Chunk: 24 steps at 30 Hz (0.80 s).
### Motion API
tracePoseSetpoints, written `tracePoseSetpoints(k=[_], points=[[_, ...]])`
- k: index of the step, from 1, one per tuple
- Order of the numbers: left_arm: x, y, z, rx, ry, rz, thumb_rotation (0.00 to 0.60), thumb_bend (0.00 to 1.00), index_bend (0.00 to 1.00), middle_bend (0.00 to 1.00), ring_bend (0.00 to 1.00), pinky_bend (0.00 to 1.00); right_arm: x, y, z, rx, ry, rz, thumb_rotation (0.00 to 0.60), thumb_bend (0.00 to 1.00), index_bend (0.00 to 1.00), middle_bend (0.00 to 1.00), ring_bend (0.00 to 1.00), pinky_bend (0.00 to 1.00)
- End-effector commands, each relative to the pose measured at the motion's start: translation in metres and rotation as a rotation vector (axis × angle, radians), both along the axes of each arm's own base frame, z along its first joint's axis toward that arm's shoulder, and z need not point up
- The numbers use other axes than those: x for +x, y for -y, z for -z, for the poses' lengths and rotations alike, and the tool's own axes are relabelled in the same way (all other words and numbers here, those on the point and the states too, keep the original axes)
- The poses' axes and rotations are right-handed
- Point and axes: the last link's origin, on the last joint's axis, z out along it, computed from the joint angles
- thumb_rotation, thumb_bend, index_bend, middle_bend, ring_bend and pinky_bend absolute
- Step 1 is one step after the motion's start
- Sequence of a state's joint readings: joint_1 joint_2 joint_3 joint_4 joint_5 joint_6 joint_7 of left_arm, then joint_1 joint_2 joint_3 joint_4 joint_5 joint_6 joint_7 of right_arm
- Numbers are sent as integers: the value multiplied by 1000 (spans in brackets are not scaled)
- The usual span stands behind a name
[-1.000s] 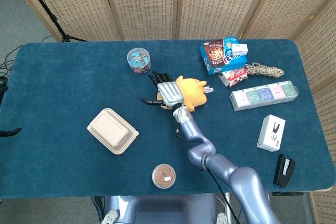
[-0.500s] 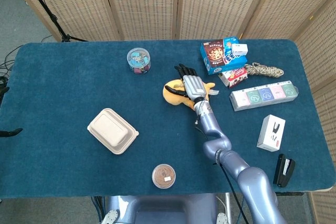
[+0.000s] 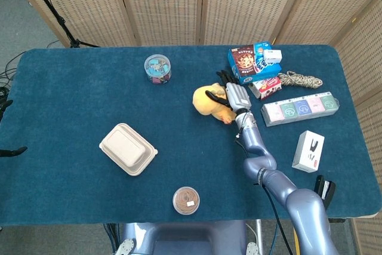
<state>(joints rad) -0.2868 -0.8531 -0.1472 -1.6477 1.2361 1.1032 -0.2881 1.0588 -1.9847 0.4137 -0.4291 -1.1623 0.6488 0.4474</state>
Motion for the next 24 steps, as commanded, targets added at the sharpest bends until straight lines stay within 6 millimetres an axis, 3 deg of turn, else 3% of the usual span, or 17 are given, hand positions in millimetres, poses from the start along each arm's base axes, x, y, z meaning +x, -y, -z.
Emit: tracePoseSetpoints(k=[1,16,24], points=[[0,0,0,-1,0,1,600,0,0,0,0,0,12,-1,0,1,21,-36,0,0,0,0,0,0],[-2,0,-1,-1,7,-3,600,0,0,0,0,0,111,-7,27,55,-39,-250,0,0,0,0,0,0],[-3,-4,-1,-1,1,-13,600,0,0,0,0,0,122,-10,43,82,-39,-248,0,0,0,0,0,0]])
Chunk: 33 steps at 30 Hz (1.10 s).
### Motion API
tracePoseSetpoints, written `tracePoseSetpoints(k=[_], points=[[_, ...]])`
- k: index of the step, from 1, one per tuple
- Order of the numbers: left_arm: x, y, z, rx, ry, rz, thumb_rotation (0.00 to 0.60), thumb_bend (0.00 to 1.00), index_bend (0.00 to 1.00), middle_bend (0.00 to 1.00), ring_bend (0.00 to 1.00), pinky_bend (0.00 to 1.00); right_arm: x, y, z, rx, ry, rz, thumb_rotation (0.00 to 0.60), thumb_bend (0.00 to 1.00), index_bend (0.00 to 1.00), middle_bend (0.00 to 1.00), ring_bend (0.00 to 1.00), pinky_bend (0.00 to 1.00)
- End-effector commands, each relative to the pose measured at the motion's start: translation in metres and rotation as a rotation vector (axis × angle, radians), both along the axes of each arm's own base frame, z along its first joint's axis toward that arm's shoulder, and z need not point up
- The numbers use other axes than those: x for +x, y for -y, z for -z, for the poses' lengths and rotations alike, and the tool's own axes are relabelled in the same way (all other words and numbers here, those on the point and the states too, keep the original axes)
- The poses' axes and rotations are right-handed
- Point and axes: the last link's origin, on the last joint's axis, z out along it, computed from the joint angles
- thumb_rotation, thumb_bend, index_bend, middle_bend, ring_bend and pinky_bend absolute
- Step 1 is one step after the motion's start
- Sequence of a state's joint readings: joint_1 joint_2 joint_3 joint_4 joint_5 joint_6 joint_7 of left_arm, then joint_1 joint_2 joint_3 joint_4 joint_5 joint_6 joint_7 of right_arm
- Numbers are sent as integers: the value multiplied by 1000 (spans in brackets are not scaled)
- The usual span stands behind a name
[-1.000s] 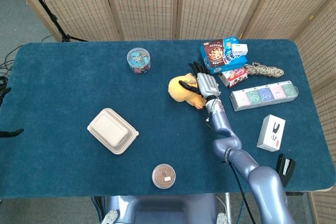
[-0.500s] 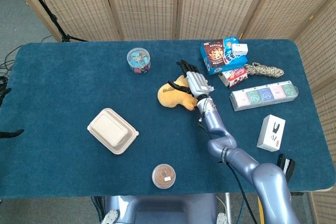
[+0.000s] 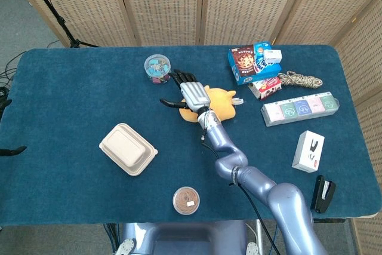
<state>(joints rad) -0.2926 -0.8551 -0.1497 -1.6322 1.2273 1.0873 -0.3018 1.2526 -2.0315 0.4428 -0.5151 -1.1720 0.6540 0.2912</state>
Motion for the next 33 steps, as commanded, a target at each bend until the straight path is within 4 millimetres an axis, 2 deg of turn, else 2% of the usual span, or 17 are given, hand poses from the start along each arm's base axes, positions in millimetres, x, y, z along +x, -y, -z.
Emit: tracePoseSetpoints(k=[1,7,11,26,33], points=[[0,-2,2,-3,-7,-4,600,0,0,0,0,0,3,-3,10,30,25,21,0,0,0,0,0,0],[3,-4,7,-21,-19,-2,600,0,0,0,0,0,-2,-7,27,69,24,58,0,0,0,0,0,0],[2,-5,6,-15,-20,-8,600,0,0,0,0,0,-13,-4,26,64,11,78,0,0,0,0,0,0],[4,-3,7,-15,-21,-3,600,0,0,0,0,0,-86,19,-25,-43,-12,181,0,0,0,0,0,0],[5,-2,9,-17,-24,1,600,0,0,0,0,0,-113,23,-45,-76,-3,235,0,0,0,0,0,0]])
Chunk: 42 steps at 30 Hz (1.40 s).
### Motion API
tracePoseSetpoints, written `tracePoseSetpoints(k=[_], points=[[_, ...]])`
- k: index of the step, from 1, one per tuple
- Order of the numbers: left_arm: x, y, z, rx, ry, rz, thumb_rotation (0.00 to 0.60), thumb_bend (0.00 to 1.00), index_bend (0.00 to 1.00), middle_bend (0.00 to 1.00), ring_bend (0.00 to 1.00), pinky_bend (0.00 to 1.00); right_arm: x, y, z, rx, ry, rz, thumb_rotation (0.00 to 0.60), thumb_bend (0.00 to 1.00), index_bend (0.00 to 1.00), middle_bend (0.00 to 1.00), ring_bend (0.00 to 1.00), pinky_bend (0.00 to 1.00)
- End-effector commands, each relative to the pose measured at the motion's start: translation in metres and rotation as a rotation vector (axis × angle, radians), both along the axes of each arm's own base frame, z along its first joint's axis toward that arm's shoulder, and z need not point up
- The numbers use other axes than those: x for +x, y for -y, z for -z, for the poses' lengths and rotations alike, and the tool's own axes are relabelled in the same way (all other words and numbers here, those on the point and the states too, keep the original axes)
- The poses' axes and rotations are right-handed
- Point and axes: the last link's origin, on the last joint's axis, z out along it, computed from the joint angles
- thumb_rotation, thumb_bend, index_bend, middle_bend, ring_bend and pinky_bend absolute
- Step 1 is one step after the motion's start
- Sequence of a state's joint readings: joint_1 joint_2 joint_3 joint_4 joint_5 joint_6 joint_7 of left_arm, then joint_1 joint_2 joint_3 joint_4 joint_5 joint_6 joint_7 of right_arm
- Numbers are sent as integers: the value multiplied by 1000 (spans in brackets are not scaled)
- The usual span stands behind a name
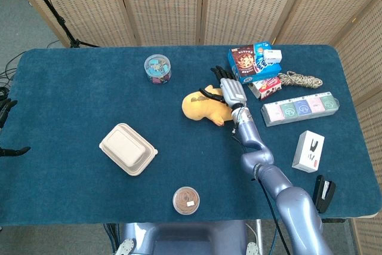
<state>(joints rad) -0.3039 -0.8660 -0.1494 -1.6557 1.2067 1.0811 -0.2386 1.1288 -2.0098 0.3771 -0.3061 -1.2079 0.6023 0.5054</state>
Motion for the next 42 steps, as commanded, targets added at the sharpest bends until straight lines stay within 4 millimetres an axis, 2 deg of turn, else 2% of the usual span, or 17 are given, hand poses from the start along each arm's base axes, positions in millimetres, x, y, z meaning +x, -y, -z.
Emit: tracePoseSetpoints(k=[1,10,16,18,25,30,39,42], points=[[0,1,0,0,0,1,600,0,0,0,0,0,-9,1,-7,-13,7,21,0,0,0,0,0,0],[1,2,-1,0,5,9,600,0,0,0,0,0,-4,0,-18,-47,-3,-38,0,0,0,0,0,0],[1,4,-2,-6,10,20,600,0,0,0,0,0,-2,-11,-31,-81,-27,-117,0,0,0,0,0,0],[1,5,-3,-5,12,24,600,0,0,0,0,0,-3,-17,-37,-90,-29,-137,0,0,0,0,0,0],[3,13,-4,-12,18,48,600,0,0,0,0,0,-15,-60,-74,-130,-83,-196,0,0,0,0,0,0],[3,20,-2,-18,15,60,600,0,0,0,0,0,-33,-95,-105,-166,-184,-205,38,0,0,0,0,0],[3,37,3,-17,-8,70,600,0,0,0,0,0,-94,-148,-165,-271,-388,-176,65,0,0,0,0,0],[1,41,4,-6,-21,69,600,0,0,0,0,0,-120,-173,-181,-281,-438,-146,69,0,0,0,0,0]])
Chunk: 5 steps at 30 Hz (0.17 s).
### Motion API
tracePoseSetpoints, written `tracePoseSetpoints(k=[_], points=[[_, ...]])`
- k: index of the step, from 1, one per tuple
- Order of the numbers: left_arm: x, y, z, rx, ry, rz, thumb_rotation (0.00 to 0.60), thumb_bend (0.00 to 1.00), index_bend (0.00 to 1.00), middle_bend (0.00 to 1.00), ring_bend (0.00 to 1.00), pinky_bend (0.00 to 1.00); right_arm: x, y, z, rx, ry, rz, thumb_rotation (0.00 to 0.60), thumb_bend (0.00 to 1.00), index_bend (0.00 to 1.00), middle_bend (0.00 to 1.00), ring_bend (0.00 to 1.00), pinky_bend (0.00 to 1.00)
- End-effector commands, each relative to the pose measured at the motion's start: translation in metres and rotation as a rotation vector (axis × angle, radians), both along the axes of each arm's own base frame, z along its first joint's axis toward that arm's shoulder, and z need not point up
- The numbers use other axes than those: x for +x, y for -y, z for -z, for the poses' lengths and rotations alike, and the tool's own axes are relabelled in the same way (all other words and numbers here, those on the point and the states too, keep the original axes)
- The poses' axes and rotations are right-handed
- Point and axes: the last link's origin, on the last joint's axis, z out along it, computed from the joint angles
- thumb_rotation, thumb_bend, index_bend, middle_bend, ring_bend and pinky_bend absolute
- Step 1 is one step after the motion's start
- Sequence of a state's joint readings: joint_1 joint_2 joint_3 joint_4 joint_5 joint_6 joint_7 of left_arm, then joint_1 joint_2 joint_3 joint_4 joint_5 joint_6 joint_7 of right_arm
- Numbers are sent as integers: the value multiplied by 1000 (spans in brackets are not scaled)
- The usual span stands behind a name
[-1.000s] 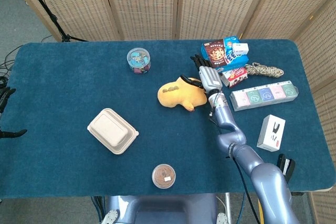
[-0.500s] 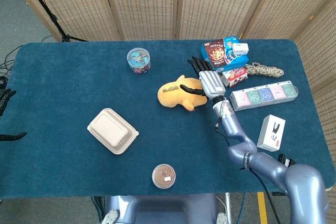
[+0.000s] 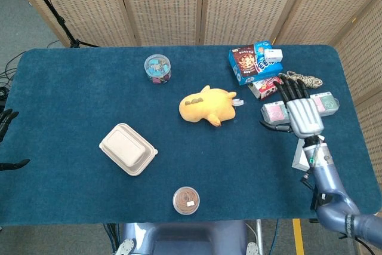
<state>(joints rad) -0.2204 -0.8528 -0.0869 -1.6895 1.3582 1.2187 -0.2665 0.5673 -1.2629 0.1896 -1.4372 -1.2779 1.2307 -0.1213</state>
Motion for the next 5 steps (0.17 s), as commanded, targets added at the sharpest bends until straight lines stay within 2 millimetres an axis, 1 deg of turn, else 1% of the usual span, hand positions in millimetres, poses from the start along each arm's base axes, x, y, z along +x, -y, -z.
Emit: tracePoseSetpoints(k=[1,5], points=[[-2,5,3,8,-14,1,600,0,0,0,0,0,-31,-35,-18,-17,-60,38,70,0,0,0,0,0],[-5,9,4,21,-20,5,600,0,0,0,0,0,-60,-71,-33,-59,-98,89,71,0,0,0,0,0]])
